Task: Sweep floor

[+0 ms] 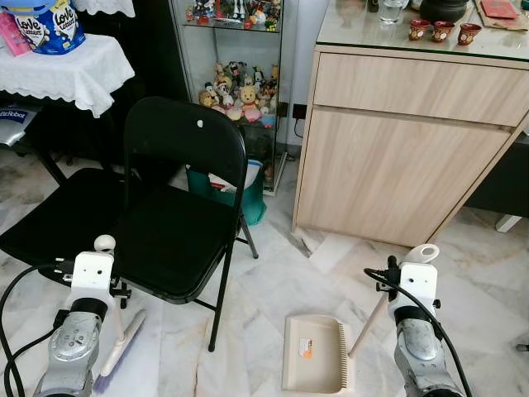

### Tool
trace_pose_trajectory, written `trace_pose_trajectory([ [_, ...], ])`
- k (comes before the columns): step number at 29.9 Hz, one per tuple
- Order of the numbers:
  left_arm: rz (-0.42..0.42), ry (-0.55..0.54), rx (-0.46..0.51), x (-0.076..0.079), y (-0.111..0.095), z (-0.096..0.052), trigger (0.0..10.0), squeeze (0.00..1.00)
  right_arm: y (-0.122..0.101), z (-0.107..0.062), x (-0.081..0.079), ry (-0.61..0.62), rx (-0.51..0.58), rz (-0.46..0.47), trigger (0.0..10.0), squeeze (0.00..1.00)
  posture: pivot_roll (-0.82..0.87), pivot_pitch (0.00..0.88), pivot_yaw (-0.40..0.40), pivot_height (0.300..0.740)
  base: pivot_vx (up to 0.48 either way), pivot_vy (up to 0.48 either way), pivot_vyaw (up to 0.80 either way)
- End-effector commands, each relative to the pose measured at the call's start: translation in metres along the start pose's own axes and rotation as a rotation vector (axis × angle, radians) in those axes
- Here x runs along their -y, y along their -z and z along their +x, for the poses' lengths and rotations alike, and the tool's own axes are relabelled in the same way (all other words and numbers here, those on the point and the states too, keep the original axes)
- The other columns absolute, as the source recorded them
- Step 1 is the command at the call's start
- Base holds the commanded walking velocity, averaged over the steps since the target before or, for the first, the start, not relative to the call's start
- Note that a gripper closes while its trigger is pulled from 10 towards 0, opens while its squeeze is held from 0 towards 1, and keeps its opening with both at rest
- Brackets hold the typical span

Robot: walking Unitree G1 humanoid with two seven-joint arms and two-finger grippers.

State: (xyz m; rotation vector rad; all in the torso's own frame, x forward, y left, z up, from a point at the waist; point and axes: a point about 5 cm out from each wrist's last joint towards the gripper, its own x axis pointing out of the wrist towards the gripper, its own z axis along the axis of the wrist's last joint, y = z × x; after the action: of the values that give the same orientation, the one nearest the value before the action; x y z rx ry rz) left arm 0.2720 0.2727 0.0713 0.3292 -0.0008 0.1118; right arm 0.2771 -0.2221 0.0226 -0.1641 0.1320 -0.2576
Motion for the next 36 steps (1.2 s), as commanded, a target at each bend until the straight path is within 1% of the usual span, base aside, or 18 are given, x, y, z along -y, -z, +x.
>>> trace_pose_trajectory([
  [1,0.008,-0.007,0.027,-0.002,-0.005,0.002,10.0,0.00,0.001,0.000,0.003,0.010,-0.007,0.002,0.0,0.00,0.00,0.090,0.030,0.740,0.000,0.000,0.00],
  [11,-0.002,0.003,0.029,0.002,-0.005,0.002,10.0,0.00,0.000,0.001,0.002,0.006,-0.008,0.009,0.0,0.00,0.00,0.092,0.030,0.740,0.000,0.000,0.00],
  [14,-0.013,0.017,0.029,0.010,-0.004,0.001,10.0,0.00,-0.001,0.001,0.001,0.002,0.000,0.007,0.0,0.00,0.00,0.092,0.030,0.740,0.000,0.000,0.00],
  [17,-0.020,0.022,0.031,0.013,-0.005,0.001,10.0,0.00,-0.002,0.001,0.000,-0.003,0.007,0.006,0.0,0.00,0.00,0.092,0.030,0.740,0.000,0.000,0.00],
  [24,-0.026,0.029,0.035,0.015,-0.006,0.002,10.0,0.00,-0.002,0.004,0.000,0.005,-0.011,-0.005,0.0,0.00,0.00,0.087,0.028,0.740,0.000,0.000,0.00],
  [25,-0.028,0.031,0.037,0.018,-0.006,0.002,10.0,0.00,-0.003,0.005,0.000,0.012,-0.008,0.006,10.0,0.00,0.01,0.078,0.027,0.740,0.000,0.000,0.00],
  [28,-0.035,0.030,0.053,0.026,-0.009,0.002,10.0,0.00,-0.009,0.007,-0.002,0.011,0.020,0.014,10.0,0.00,0.01,0.078,0.027,0.740,0.000,0.000,0.00],
  [30,-0.039,0.017,0.061,0.028,-0.010,0.001,10.0,0.00,-0.012,0.007,-0.003,0.015,0.035,0.023,10.0,0.00,0.01,0.073,0.026,0.740,0.000,0.000,0.00],
  [32,-0.041,0.010,0.076,0.034,-0.012,-0.001,10.0,0.00,-0.017,0.009,-0.004,0.021,0.062,0.053,10.0,0.00,0.01,0.071,0.027,0.740,0.000,0.000,0.00],
  [36,-0.053,0.021,0.090,0.044,-0.016,-0.003,10.0,0.00,-0.026,0.010,-0.010,0.010,0.107,0.055,10.0,0.00,0.01,0.065,0.025,0.740,0.000,0.000,0.00],
])
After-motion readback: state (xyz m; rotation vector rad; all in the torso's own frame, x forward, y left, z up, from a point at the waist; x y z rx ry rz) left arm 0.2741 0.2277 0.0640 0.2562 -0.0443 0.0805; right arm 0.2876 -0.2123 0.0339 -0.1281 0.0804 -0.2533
